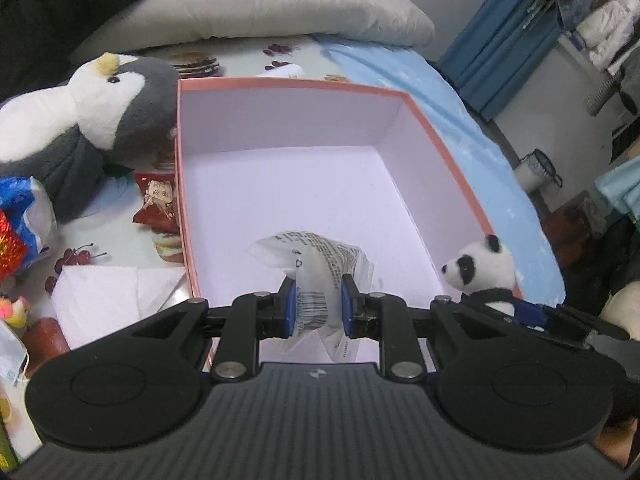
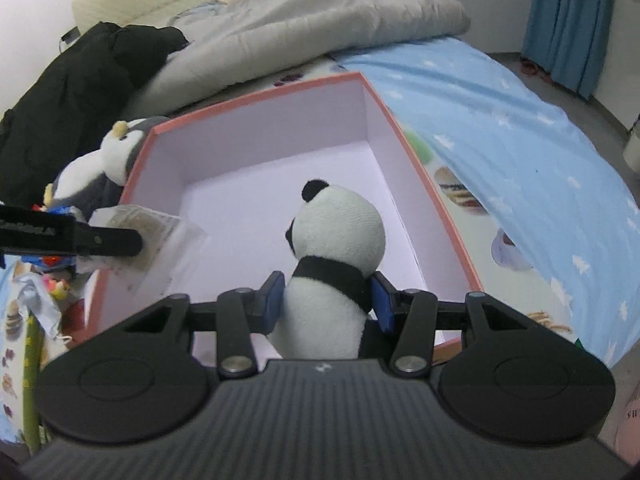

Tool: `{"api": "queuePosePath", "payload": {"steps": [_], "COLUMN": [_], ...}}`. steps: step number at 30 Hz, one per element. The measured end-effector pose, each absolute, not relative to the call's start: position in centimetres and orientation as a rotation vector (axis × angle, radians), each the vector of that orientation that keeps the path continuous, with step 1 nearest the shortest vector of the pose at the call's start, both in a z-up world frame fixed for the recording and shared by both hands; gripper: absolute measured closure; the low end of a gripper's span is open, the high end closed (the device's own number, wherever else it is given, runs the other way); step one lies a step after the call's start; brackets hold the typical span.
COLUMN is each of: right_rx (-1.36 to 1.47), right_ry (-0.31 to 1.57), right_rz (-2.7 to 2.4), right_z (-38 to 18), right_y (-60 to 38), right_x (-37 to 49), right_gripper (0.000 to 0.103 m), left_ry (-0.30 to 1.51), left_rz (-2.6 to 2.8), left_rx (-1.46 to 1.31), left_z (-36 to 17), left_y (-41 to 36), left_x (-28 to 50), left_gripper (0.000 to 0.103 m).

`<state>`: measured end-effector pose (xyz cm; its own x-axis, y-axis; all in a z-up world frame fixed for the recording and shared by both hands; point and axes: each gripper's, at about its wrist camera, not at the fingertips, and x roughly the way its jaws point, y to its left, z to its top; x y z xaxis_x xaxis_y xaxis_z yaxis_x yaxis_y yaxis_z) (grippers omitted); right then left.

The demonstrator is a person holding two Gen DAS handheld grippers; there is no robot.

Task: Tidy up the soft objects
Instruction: 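Carry the panda plush with the right gripper into the pink box and release, then withdraw the right gripper from the box toward the pile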

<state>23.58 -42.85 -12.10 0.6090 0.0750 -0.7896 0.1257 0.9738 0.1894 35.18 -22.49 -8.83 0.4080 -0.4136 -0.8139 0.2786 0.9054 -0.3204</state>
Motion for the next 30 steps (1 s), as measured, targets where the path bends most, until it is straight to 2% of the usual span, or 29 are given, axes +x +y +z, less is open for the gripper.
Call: {"api": "queuePosePath", "payload": {"steps": [3,7,8,21,30], "right_rx": [0.253,0.252,0.26,0.257,0.267], "right_ry": [0.917,0.913,0.909,0.702,0.578], "right_rz": [-0.031,-0.024,-0.019,0.029,0.107], "right_z": [-12.3,-12.1,-12.0,-5.8,-2.6], "right_y": [-43.0,-43.0,-43.0,-41.9,-38.9], "right_x": [23.8,23.7,23.6,20.9,17.8], "right_gripper": [0.052,0.047,0.045,0.045,0.045], "left_ry": [1.062,1.039,1.03,0.82,0.714], "left_rz": [-0.442,-0.44,-0.438,-0.456,-0.437], "left_rx": [-0.126,-0.131,-0.131,-0.085,-0.1], "left_z": [-9.2,-8.7,-8.5,-2.2,0.2], "left_y": [-22.7,-22.1,-21.9,-18.8,-15.1], "left_x": [35.3,35.2,35.1,31.2,27.1], "left_gripper": [0.075,0.057,0.056,0.056,0.056]}}
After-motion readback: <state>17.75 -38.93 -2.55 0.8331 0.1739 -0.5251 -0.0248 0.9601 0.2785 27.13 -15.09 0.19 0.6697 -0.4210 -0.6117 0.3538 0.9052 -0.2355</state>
